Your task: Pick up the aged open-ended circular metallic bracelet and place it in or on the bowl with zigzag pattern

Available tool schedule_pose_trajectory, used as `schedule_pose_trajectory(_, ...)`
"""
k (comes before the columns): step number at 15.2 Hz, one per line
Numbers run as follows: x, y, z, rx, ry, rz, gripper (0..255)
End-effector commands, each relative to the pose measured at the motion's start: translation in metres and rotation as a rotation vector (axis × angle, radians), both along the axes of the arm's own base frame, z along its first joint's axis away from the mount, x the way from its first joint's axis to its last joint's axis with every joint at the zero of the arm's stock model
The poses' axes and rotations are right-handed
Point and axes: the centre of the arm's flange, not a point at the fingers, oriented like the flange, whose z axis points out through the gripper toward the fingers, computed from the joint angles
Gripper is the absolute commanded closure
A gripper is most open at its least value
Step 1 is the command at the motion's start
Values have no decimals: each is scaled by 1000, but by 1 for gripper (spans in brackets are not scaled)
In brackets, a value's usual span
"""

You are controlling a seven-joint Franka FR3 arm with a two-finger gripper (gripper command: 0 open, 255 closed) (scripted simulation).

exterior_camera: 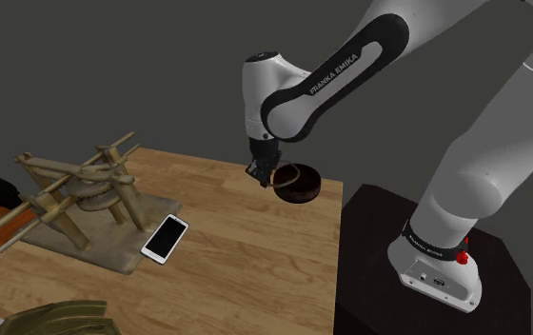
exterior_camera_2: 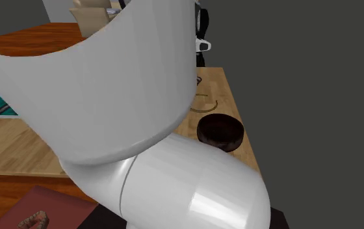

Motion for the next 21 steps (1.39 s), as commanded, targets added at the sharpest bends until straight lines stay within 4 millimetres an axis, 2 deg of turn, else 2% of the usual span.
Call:
schedule_pose_trajectory(1, -3, -27, 1, 1, 0, 2, 255)
schedule_pose_trajectory(6, -13, -93, 2, 1, 0, 2, 255)
schedule_pose_trajectory(19, -13, -93, -67, 1, 0, 2, 255)
schedule_pose_trajectory(21, -13, -93, -72, 1, 0, 2, 255)
